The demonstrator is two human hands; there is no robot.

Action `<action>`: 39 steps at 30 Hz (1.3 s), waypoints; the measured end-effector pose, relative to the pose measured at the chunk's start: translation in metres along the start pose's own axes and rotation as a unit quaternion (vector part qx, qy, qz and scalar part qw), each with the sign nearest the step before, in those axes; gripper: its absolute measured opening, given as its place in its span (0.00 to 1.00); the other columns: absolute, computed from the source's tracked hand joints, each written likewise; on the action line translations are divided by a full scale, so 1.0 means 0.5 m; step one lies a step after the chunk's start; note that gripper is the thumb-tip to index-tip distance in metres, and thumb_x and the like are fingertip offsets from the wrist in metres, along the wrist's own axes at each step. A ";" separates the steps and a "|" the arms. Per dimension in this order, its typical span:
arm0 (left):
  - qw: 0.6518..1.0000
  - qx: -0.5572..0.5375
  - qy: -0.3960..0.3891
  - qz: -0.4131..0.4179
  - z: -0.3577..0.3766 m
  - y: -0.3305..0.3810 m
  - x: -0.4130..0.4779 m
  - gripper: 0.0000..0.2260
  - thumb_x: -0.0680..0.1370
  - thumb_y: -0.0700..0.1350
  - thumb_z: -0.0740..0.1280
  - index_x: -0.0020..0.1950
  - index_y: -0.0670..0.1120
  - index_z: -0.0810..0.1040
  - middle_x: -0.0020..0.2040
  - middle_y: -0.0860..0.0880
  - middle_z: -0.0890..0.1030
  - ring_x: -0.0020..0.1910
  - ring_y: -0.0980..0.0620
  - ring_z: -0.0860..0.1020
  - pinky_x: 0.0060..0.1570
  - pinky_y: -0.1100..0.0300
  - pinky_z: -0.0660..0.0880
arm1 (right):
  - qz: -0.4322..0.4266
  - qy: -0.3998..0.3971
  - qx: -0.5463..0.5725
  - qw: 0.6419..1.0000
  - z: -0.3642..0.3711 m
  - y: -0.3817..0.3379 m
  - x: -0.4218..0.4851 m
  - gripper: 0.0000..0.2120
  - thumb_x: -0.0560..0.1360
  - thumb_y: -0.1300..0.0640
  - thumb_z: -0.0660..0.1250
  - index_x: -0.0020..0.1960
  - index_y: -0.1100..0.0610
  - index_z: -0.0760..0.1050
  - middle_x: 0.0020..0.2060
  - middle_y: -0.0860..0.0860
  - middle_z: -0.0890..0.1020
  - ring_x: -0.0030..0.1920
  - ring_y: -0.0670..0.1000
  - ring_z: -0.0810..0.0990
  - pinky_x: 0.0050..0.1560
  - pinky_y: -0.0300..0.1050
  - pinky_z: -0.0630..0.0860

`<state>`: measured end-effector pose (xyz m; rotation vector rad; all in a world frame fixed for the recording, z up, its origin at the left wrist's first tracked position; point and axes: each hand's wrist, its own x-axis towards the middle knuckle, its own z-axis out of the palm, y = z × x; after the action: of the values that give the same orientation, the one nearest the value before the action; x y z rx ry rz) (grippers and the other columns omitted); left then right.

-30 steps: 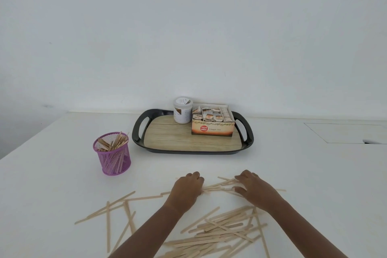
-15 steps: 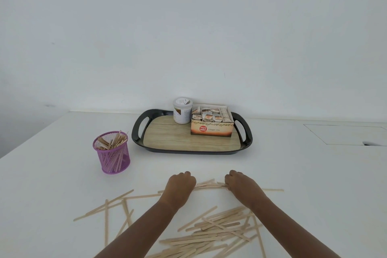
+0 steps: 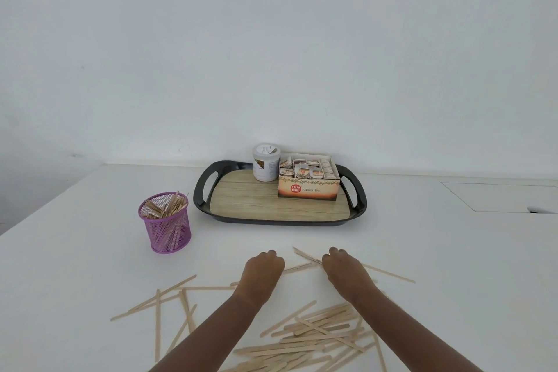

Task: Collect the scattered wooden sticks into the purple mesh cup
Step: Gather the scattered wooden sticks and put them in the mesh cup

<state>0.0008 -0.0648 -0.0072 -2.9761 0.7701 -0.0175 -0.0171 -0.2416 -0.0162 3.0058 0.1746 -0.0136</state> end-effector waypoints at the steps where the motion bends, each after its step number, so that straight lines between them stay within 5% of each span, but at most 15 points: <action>1: 1.000 -0.001 -0.002 -0.004 -0.001 0.002 0.001 0.14 0.74 0.26 0.56 0.55 0.39 0.72 0.57 0.40 0.75 0.56 0.43 0.75 0.52 0.55 0.73 | 0.004 -0.001 -0.001 1.000 -0.001 -0.005 0.000 0.16 0.72 0.75 0.56 0.56 0.62 0.70 0.56 0.59 0.74 0.55 0.55 0.75 0.54 0.45 0.75; 10: 1.000 0.002 -0.021 -0.019 -0.014 0.010 0.010 0.15 0.74 0.26 0.59 0.57 0.38 0.73 0.58 0.39 0.75 0.57 0.43 0.76 0.55 0.54 0.74 | 0.053 0.018 0.042 0.998 -0.007 -0.019 0.003 0.16 0.73 0.74 0.57 0.56 0.60 0.70 0.56 0.58 0.74 0.55 0.54 0.76 0.54 0.43 0.75; 13: 1.000 -0.010 -0.010 -0.023 -0.017 0.004 0.010 0.13 0.74 0.27 0.59 0.55 0.38 0.74 0.57 0.40 0.77 0.56 0.42 0.77 0.53 0.55 0.74 | 0.069 0.019 0.071 0.995 -0.016 -0.016 0.006 0.11 0.75 0.70 0.56 0.47 0.55 0.69 0.50 0.58 0.75 0.54 0.54 0.76 0.53 0.42 0.73; 16: 0.999 -0.033 0.012 -0.037 -0.025 -0.008 0.011 0.11 0.76 0.29 0.59 0.52 0.41 0.74 0.54 0.41 0.78 0.54 0.43 0.78 0.51 0.57 0.74 | 0.094 0.021 0.119 0.988 -0.024 -0.005 0.010 0.19 0.74 0.69 0.55 0.30 0.54 0.54 0.31 0.50 0.61 0.43 0.53 0.73 0.41 0.42 0.67; 20: 0.987 -0.129 0.070 -0.069 -0.043 -0.037 0.016 0.07 0.78 0.35 0.58 0.45 0.46 0.71 0.40 0.45 0.75 0.44 0.46 0.77 0.41 0.60 0.69 | 0.102 0.032 0.189 0.976 -0.052 0.002 0.022 0.19 0.70 0.68 0.58 0.27 0.56 0.54 0.28 0.49 0.60 0.30 0.51 0.62 0.27 0.38 0.57; 22: 0.971 -0.202 0.096 -0.084 -0.055 -0.052 0.018 0.07 0.79 0.37 0.59 0.48 0.41 0.76 0.44 0.43 0.80 0.39 0.48 0.75 0.40 0.57 0.71 | 0.101 0.051 0.253 0.961 -0.075 -0.001 0.030 0.17 0.69 0.68 0.61 0.26 0.57 0.59 0.26 0.49 0.63 0.28 0.48 0.61 0.27 0.37 0.56; 26: 0.917 -0.347 0.165 -0.108 -0.074 -0.078 0.013 0.06 0.78 0.37 0.61 0.48 0.38 0.78 0.44 0.41 0.83 0.44 0.46 0.80 0.44 0.55 0.74 | 0.084 0.104 0.395 0.909 -0.124 -0.024 0.042 0.15 0.67 0.69 0.63 0.25 0.60 0.63 0.24 0.51 0.64 0.28 0.49 0.60 0.26 0.37 0.56; 31: 0.851 -0.445 0.247 -0.126 -0.099 -0.124 0.000 0.06 0.77 0.33 0.61 0.48 0.38 0.77 0.40 0.46 0.80 0.42 0.48 0.78 0.40 0.60 0.71 | 0.041 0.143 0.459 0.876 -0.167 -0.084 0.068 0.08 0.70 0.66 0.64 0.39 0.73 0.75 0.35 0.71 0.78 0.32 0.59 0.69 0.35 0.41 0.62; 33: 0.827 -0.475 0.268 -0.136 -0.114 -0.146 -0.003 0.06 0.77 0.32 0.61 0.49 0.39 0.77 0.41 0.47 0.79 0.44 0.47 0.79 0.42 0.60 0.73 | 0.029 0.160 0.482 0.861 -0.179 -0.113 0.081 0.08 0.70 0.66 0.65 0.42 0.72 0.76 0.39 0.70 0.80 0.36 0.64 0.74 0.37 0.43 0.65; 39: 0.753 -0.538 0.343 -0.161 -0.169 -0.224 -0.012 0.06 0.76 0.33 0.62 0.50 0.36 0.77 0.43 0.45 0.81 0.43 0.49 0.78 0.45 0.66 0.75 | -0.003 0.176 0.601 0.779 -0.236 -0.205 0.117 0.06 0.71 0.67 0.65 0.43 0.65 0.81 0.39 0.61 0.84 0.37 0.49 0.79 0.45 0.40 0.76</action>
<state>0.0473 0.0305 0.0848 -4.2318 0.2562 -1.1146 0.0295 -0.1184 0.0865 4.2564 0.2954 0.7144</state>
